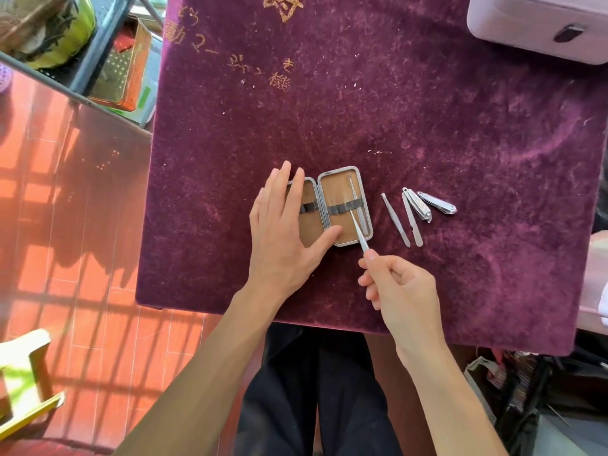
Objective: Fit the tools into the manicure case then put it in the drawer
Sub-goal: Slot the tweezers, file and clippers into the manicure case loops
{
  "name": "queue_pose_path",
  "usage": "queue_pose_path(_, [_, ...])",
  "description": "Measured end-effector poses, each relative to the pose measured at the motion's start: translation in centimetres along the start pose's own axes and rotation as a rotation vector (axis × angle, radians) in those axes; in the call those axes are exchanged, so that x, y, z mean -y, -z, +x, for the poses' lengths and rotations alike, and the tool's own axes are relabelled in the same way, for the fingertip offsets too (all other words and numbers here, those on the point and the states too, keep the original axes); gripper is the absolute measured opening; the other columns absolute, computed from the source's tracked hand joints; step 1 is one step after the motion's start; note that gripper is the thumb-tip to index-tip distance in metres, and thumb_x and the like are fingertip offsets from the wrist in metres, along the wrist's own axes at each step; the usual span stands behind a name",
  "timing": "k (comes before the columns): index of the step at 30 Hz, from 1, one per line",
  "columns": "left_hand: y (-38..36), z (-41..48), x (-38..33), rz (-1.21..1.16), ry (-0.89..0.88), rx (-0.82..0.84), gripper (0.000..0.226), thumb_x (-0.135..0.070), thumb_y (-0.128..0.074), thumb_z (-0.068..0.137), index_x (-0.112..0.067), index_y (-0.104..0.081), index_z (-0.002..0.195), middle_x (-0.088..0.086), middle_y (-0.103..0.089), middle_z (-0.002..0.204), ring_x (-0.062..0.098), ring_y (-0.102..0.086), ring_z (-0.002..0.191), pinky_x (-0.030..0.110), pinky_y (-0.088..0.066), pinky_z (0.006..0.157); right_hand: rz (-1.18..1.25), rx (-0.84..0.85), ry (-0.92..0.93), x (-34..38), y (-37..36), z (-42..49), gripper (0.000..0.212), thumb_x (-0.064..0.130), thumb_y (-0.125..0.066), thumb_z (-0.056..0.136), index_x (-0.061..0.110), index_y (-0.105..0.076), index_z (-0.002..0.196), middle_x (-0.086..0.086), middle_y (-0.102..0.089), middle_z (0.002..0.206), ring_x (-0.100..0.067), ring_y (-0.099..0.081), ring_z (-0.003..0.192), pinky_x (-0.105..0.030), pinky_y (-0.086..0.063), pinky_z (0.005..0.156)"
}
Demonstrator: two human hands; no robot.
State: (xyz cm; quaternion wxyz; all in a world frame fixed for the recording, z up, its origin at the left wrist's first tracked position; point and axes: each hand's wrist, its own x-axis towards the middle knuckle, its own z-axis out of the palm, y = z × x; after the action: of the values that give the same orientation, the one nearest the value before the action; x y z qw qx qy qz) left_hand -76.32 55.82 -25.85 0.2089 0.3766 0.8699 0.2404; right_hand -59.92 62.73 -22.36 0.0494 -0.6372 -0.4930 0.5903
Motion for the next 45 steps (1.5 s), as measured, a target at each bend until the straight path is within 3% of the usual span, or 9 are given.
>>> queue_pose_path(18, [-0.4,0.0,0.3,0.028,-0.009,-0.028,0.090,-0.061,-0.062,0.088,-0.014,-0.031,0.158,0.005,-0.021,0.169,0.021,-0.013,0.158,0.035,-0.007,0.125,-0.134,0.001,-0.004,1.3,-1.7,2.4,0.044,0.055,-0.065,0.100,0.024,-0.079,0.071,0.005,-0.077,0.061,-0.002,-0.062,0.042,-0.027,-0.049,0.058])
queue_pose_path(34, [-0.5,-0.1,0.4,0.018,-0.015,-0.039,0.089,-0.058,-0.065,0.089,-0.013,-0.031,0.158,0.006,-0.022,0.169,0.022,-0.014,0.158,0.041,-0.011,0.126,-0.162,-0.012,0.006,1.4,-2.1,2.7,0.046,0.057,-0.064,0.099,0.025,-0.078,0.071,0.009,-0.078,0.061,-0.001,-0.061,0.040,-0.021,-0.050,0.060])
queue_pose_path(40, [-0.5,-0.1,0.4,0.023,-0.026,-0.043,0.090,-0.058,-0.065,0.089,-0.013,-0.031,0.158,0.006,-0.022,0.169,0.021,-0.014,0.158,0.035,-0.008,0.125,-0.164,-0.011,0.015,1.4,-2.1,2.7,0.046,0.058,-0.062,0.100,0.025,-0.078,0.071,0.009,-0.078,0.062,-0.001,-0.061,0.041,-0.021,-0.050,0.061])
queue_pose_path(45, [-0.6,-0.5,0.9,-0.040,-0.035,-0.116,0.085,-0.051,-0.064,0.095,-0.009,-0.028,0.159,0.012,-0.017,0.169,0.023,-0.017,0.157,0.035,-0.014,0.127,-0.166,-0.065,0.083,1.4,-0.5,2.1,0.045,0.067,-0.061,0.095,0.030,-0.078,0.075,0.012,-0.077,0.064,0.003,-0.062,0.048,-0.029,-0.051,0.068])
